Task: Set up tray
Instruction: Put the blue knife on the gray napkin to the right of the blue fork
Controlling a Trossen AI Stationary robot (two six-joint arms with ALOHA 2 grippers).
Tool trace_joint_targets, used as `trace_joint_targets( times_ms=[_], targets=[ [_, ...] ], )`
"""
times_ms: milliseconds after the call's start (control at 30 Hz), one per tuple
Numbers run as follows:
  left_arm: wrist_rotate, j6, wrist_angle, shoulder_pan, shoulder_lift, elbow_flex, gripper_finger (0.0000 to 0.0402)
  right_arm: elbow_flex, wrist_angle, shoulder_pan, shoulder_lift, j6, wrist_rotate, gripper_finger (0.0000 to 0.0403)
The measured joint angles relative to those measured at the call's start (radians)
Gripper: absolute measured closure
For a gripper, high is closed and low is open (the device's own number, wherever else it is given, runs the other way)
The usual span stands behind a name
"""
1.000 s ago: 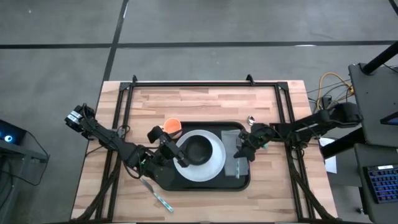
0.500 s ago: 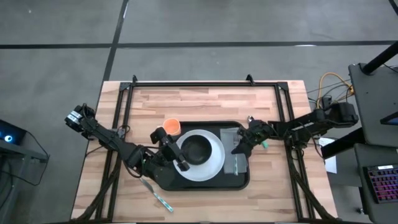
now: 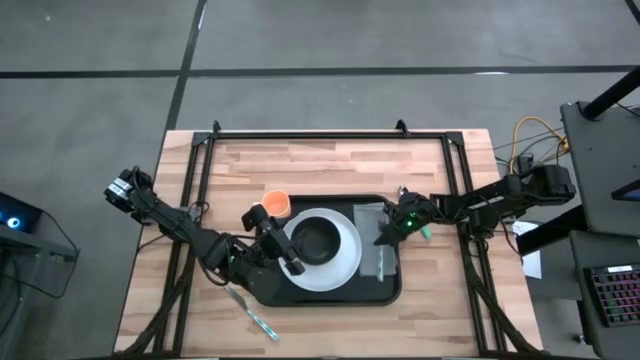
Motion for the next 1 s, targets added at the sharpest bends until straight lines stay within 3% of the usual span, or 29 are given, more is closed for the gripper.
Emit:
trace_joint_targets(
  times_ms=[133, 667, 1000],
  targets=[
    [0.048, -0.008, 0.000, 0.000, 0.000, 0.000, 0.0221, -0.001, -0.055, 0.001, 0.000, 0.042, -0.024, 0.0390],
    [0.056, -0.008, 0.001, -0.005, -0.001, 0.000, 0.0221, -0.004, -0.069, 0.001, 0.000, 0.070, -0.073, 0.0389],
    [0.096, -0.008, 0.001, -0.005, -0.001, 0.000, 0.0221, -0.004, -0.069, 0.001, 0.000, 0.059, -0.079, 0.0328]
  ],
)
